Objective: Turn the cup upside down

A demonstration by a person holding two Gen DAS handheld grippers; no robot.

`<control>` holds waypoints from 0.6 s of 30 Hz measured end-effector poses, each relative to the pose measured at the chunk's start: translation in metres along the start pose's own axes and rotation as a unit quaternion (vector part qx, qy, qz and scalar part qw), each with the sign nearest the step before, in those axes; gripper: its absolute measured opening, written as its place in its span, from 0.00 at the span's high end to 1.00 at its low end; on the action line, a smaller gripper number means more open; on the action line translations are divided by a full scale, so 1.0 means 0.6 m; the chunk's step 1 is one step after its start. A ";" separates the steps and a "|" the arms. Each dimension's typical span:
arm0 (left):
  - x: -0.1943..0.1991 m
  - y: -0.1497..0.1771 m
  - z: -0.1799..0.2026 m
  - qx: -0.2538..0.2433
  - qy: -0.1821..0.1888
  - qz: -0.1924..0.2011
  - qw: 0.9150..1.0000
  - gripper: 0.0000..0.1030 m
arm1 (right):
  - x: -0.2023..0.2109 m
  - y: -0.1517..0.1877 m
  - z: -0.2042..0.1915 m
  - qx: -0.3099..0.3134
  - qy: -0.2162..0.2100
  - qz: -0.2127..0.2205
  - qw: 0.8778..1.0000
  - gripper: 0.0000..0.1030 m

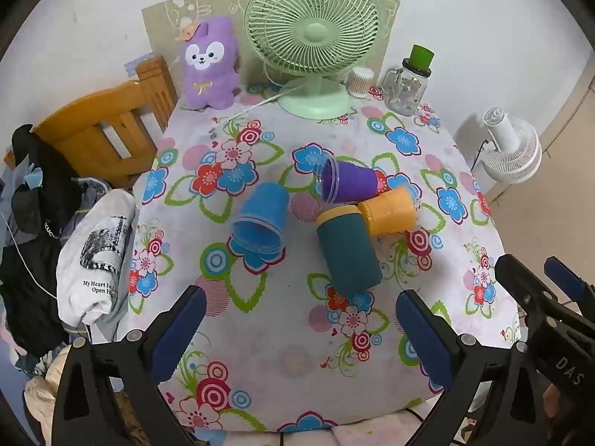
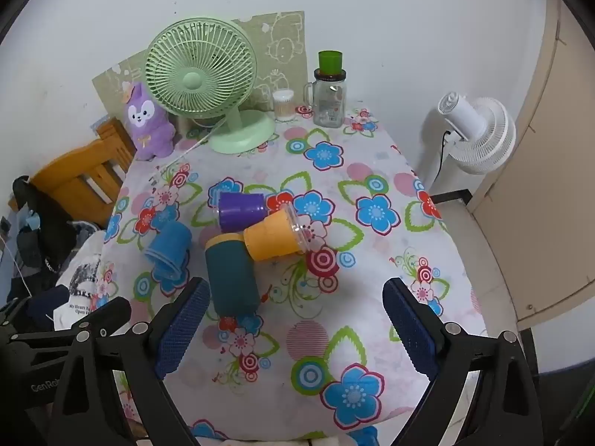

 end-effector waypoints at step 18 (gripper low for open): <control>0.007 0.006 0.007 -0.005 -0.017 0.000 1.000 0.01 | -0.003 -0.002 0.003 0.013 0.009 -0.027 1.000 0.07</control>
Point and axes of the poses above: each gripper's, at about its wrist camera, not at the fingertips, and x roughly against the way its jaws point, z to its right, y to its underside, the point moved 3 cm from there along -x, roughly the way its jaws point, and after that the axes turned 12 degrees about x, right-handed, at the moved point
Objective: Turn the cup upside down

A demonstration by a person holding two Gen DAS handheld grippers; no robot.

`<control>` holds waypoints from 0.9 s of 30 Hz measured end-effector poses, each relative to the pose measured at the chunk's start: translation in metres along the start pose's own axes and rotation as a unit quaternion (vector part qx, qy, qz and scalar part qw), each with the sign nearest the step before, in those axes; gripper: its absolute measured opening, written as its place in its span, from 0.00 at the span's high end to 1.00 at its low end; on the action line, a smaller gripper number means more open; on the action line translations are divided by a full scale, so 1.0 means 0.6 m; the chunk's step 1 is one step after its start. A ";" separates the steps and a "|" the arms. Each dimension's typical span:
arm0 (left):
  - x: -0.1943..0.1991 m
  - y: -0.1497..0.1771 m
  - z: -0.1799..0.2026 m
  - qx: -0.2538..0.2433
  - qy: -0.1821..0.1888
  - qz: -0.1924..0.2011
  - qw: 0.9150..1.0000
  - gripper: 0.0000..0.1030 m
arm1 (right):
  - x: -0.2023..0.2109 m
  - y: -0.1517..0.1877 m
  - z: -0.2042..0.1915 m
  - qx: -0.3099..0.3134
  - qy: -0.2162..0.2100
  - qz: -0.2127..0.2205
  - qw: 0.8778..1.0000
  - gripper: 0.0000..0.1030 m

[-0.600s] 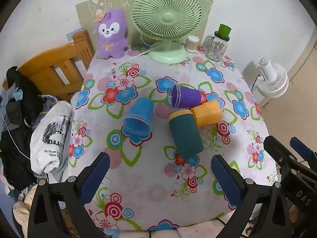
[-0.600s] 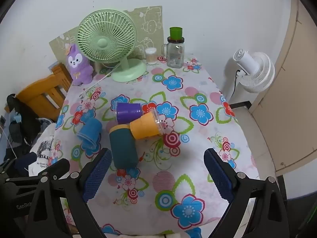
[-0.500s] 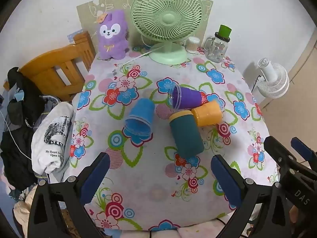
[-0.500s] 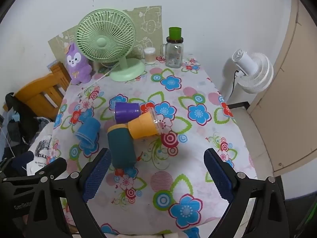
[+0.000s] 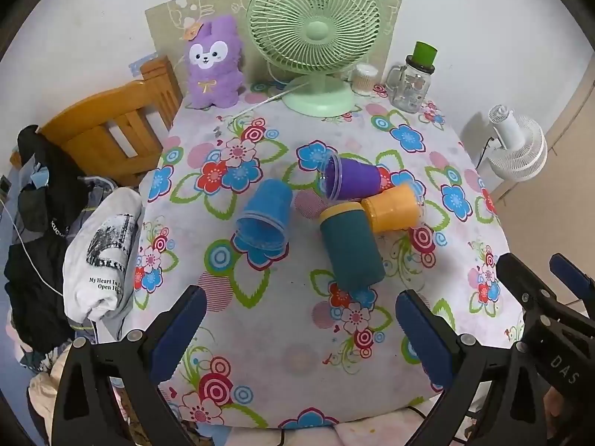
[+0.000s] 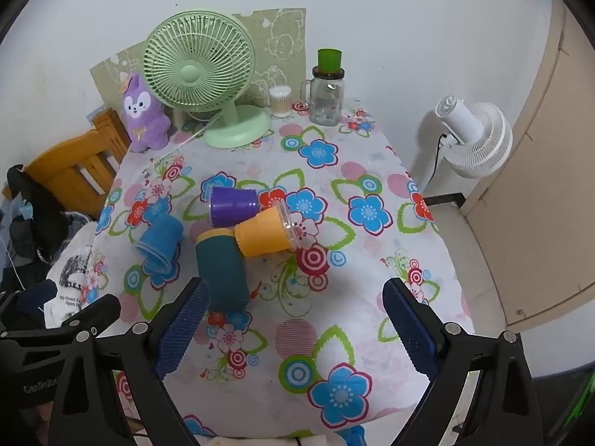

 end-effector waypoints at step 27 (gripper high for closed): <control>0.001 -0.005 0.001 -0.005 -0.003 0.004 1.000 0.01 | -0.001 -0.002 -0.001 0.005 0.000 0.000 1.000 0.07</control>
Point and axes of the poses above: each gripper's, at about its wrist camera, not at the fingertips, and x roughly against the way its jaws point, z to its right, y to its underside, the point moved 3 cm from there along -x, roughly the way its jaws point, and after that the axes turned 12 degrees about x, right-handed, at the moved point
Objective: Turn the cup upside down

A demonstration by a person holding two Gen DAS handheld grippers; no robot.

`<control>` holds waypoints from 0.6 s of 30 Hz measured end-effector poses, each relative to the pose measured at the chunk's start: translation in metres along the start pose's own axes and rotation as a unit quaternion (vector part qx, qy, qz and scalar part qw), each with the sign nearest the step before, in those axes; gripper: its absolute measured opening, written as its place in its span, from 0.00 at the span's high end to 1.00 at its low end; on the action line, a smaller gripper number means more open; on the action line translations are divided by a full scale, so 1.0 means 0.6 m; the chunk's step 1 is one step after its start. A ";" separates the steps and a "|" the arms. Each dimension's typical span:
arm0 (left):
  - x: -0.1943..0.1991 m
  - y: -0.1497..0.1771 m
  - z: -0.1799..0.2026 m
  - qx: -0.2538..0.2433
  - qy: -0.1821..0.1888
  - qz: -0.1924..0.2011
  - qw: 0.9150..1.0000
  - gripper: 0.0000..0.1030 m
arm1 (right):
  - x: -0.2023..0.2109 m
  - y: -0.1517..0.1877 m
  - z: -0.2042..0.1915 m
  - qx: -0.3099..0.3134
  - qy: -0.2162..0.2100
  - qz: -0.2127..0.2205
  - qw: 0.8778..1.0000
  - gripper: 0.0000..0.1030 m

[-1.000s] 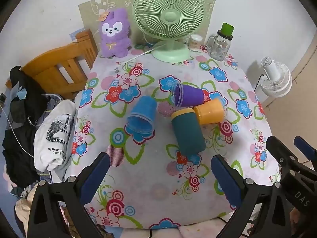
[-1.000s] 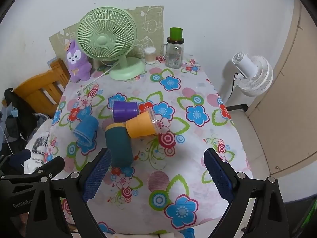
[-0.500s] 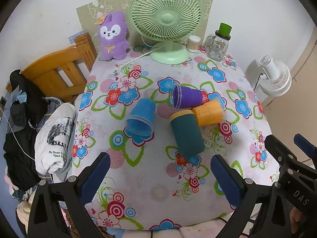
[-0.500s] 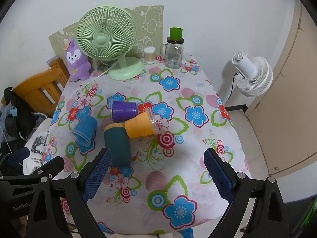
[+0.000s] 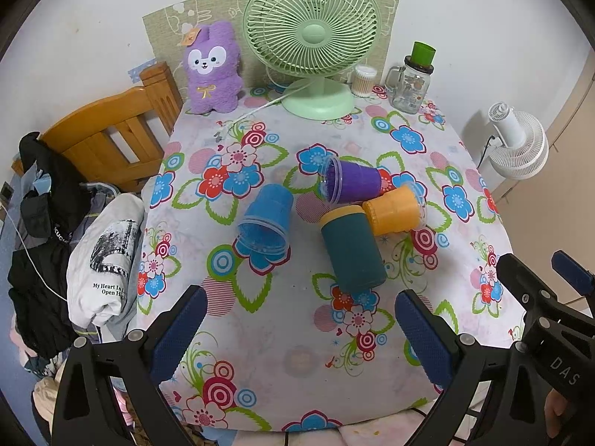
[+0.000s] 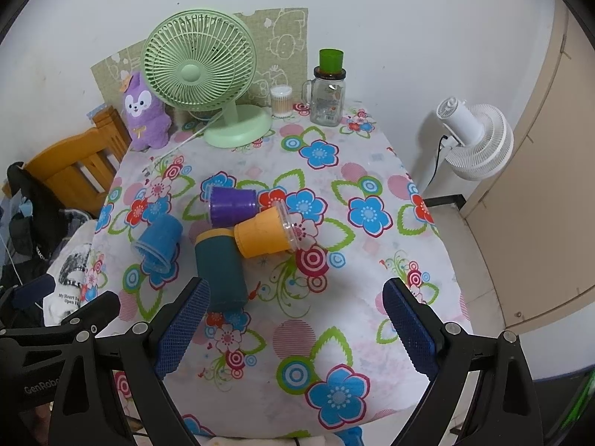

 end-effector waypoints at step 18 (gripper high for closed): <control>-0.002 -0.002 -0.003 -0.004 -0.005 0.002 1.000 0.01 | -0.013 -0.004 0.000 0.000 -0.004 -0.012 1.000 0.07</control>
Point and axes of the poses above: each gripper's, at about its wrist camera, not at the fingertips, and x roughly against the way its jaws point, z to its right, y to its underside, the point moved 3 cm from there along -x, roughly the way its jaws point, and after that the axes turned 12 degrees about x, right-handed, at the moved point
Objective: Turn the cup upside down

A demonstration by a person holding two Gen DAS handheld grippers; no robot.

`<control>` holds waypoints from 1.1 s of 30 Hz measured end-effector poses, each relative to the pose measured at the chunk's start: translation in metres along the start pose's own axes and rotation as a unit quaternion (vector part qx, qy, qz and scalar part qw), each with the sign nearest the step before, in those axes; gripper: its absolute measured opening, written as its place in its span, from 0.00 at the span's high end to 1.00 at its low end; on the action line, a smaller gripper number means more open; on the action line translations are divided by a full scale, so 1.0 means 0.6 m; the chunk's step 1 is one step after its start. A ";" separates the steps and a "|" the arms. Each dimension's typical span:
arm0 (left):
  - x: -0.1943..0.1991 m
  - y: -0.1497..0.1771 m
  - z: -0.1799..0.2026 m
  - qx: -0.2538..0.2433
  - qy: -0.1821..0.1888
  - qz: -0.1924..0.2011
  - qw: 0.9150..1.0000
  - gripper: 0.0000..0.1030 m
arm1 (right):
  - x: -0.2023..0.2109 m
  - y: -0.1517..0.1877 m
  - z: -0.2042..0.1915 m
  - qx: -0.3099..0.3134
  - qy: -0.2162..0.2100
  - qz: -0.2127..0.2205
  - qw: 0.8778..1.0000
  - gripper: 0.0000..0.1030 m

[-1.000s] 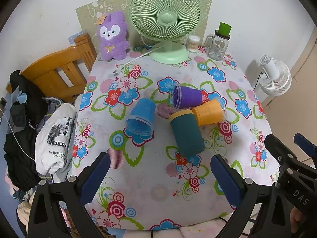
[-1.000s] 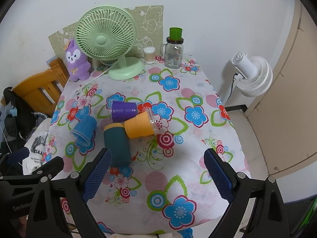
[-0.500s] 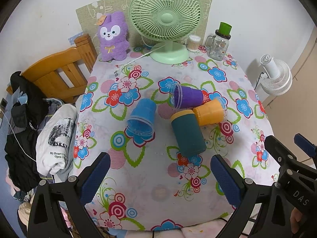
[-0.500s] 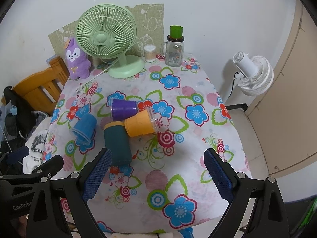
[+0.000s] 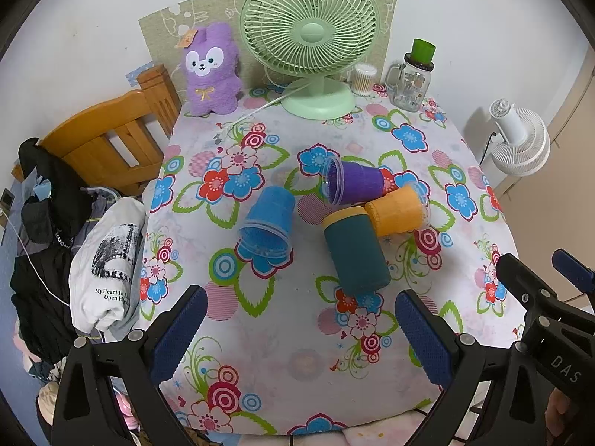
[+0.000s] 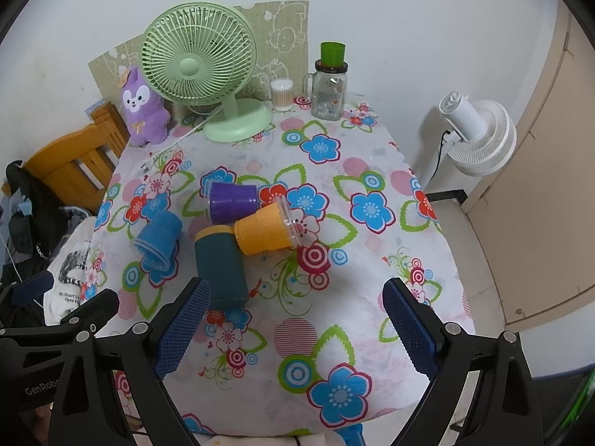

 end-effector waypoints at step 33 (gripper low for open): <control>-0.160 -0.090 0.009 -0.089 -0.023 -0.071 0.993 0.01 | -0.135 -0.083 -0.028 -0.011 -0.010 -0.058 0.998 0.07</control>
Point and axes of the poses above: each gripper's, at about its wrist camera, not at the fingertips, and x roughly against the way its jaws point, z to its right, y to its underside, the point moved 3 cm from there along -x, roughly the way its jaws point, and after that the axes turned 12 degrees about x, right-handed, at the moved point
